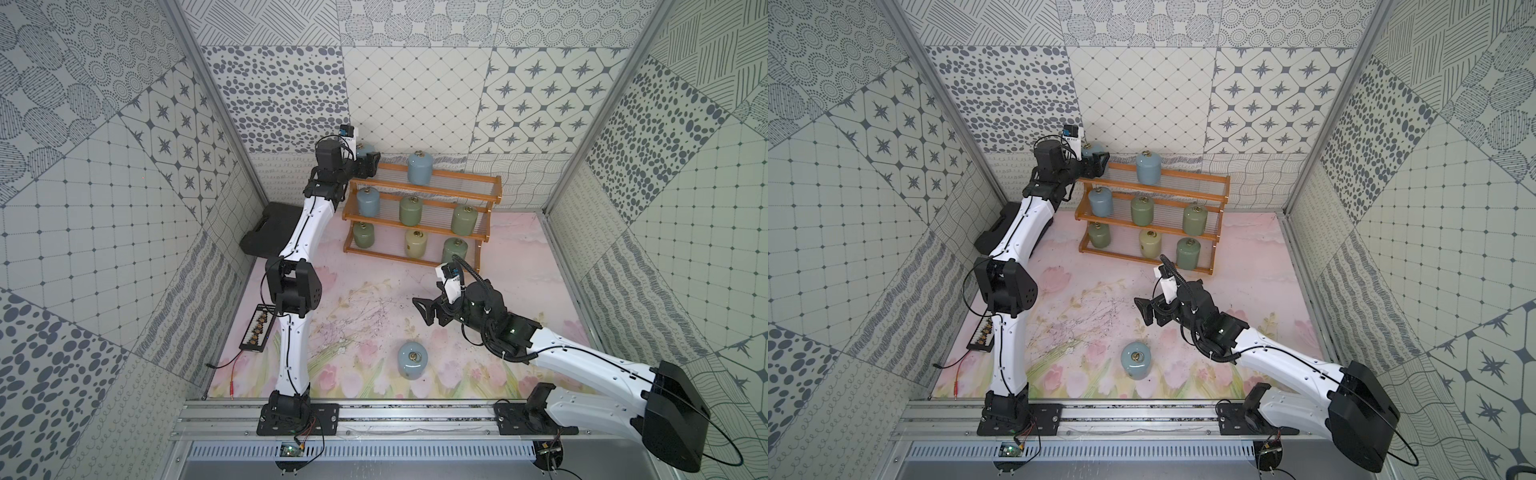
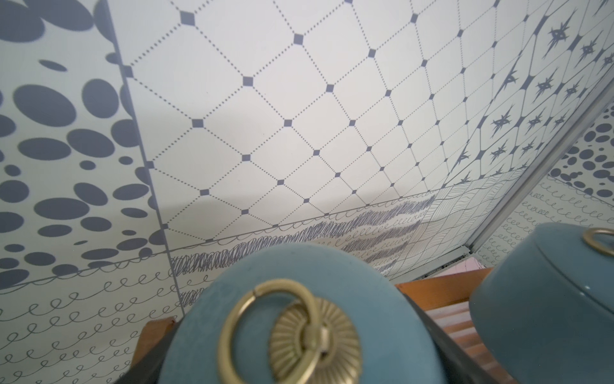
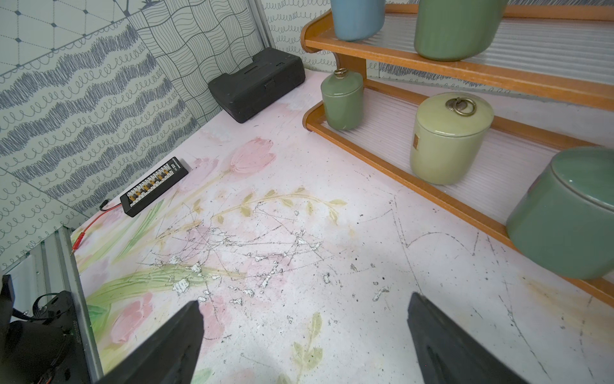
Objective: Remove the tea canisters from the shelf
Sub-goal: Pick up the tea canister from the shelf.
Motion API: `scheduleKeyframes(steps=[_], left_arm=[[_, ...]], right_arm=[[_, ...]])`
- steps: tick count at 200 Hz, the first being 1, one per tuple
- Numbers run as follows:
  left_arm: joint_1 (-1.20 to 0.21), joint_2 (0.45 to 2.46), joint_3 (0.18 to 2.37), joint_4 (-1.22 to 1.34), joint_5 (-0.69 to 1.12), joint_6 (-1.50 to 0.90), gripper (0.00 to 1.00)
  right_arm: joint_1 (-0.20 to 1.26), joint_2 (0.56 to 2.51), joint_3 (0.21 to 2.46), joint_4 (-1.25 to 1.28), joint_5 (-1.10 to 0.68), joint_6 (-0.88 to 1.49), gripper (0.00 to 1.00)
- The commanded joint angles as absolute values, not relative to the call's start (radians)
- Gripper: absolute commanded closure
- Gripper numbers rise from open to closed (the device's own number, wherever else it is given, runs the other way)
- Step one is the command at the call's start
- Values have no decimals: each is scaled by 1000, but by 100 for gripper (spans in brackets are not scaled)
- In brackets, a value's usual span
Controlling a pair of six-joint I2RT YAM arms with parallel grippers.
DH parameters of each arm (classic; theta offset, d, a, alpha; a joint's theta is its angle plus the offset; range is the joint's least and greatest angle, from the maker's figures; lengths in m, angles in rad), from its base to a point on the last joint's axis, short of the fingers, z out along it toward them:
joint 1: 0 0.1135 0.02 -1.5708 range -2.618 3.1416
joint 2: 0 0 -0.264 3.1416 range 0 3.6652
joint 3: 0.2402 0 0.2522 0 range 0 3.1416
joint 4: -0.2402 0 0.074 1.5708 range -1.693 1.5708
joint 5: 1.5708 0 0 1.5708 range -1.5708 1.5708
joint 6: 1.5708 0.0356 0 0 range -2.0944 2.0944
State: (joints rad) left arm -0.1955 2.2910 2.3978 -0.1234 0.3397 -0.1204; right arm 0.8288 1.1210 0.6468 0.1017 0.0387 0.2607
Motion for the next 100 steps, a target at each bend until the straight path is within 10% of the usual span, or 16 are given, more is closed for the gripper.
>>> scheduleKeyframes(steps=[1,100], left_arm=[[-192,2248,2377,-73,412,-149,35],[-204,1804,1717,185,415,-177,38]], right_arm=[[823,1112,648,135,55,276,0],[823,1027,595,126,62,281,0]])
